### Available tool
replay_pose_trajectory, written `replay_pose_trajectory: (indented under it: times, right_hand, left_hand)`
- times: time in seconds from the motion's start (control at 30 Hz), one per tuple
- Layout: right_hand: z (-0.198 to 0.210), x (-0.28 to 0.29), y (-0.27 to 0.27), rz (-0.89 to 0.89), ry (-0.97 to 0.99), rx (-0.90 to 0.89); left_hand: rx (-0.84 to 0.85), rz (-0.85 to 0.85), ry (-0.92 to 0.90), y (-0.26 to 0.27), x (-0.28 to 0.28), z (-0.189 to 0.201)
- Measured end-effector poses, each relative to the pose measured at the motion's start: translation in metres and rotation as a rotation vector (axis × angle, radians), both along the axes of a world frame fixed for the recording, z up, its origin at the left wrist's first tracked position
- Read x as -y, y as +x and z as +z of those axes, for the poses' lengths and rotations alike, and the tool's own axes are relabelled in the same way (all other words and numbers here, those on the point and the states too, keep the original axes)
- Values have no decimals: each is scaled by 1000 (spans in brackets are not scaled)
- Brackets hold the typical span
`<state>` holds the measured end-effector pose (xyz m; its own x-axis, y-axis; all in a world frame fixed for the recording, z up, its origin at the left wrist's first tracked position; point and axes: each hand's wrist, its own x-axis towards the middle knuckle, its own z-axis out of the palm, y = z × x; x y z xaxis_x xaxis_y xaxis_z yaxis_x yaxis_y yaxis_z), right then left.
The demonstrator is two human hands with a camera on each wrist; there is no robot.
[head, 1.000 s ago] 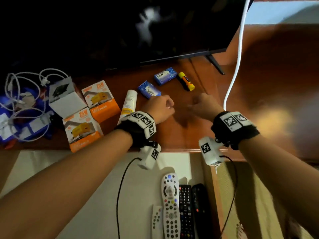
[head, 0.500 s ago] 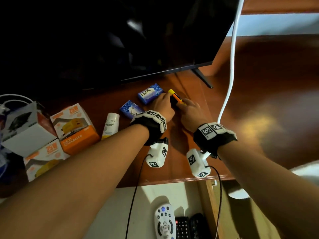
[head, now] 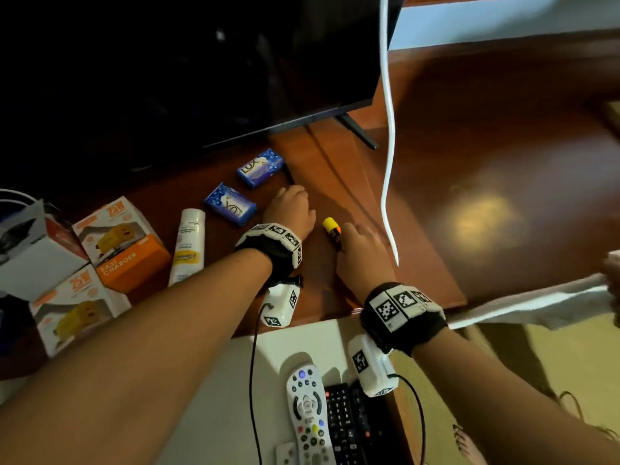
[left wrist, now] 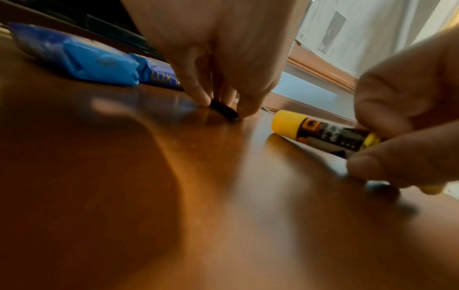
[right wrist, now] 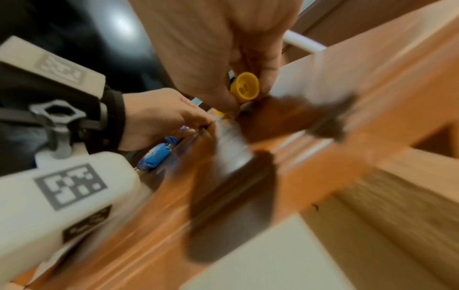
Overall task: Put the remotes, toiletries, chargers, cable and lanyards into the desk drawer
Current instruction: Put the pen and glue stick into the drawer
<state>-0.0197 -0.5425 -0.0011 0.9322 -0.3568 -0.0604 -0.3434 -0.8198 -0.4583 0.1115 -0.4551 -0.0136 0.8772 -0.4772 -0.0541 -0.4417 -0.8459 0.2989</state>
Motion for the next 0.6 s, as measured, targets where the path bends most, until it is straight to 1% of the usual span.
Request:
replay_pose_trajectory:
  times: [0.13, 0.23, 0.3, 0.4, 0.5, 0.6]
  right_hand:
    - [1, -4, -38, -80, 95, 26]
    - [-5, -9, -71, -199, 246, 73]
    - [-12, -17, -94, -271, 351, 61]
    - [-26, -34, -127, -246, 466, 95]
    - [-38, -45, -151, -186, 464, 126]
    - [-49, -53, -165, -153, 478, 34]
  left_hand:
    - [23, -2, -33, -30, -12, 0]
    - [22, 65, -108, -57, -24, -1]
    - [16, 103, -159, -78, -33, -2]
    - [19, 124, -227, -110, -48, -4]
    - [24, 167, -271, -136, -63, -4]
    - [-20, 253, -314, -156, -78, -4]
